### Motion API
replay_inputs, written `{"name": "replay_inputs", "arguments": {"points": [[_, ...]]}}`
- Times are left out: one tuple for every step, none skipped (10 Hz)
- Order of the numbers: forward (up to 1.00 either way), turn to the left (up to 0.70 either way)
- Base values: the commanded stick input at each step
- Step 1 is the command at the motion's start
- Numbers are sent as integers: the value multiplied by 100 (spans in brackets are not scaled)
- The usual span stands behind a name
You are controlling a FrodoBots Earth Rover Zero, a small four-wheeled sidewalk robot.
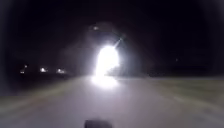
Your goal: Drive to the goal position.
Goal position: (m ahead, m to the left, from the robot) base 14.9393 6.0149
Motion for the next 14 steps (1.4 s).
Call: {"name": "replay_inputs", "arguments": {"points": [[100, 5], [100, 5], [100, 5], [100, 5], [100, 5], [100, 8], [100, 13], [100, 12], [100, 9], [100, 5], [100, 5], [100, 5], [100, 5], [100, 5]]}}
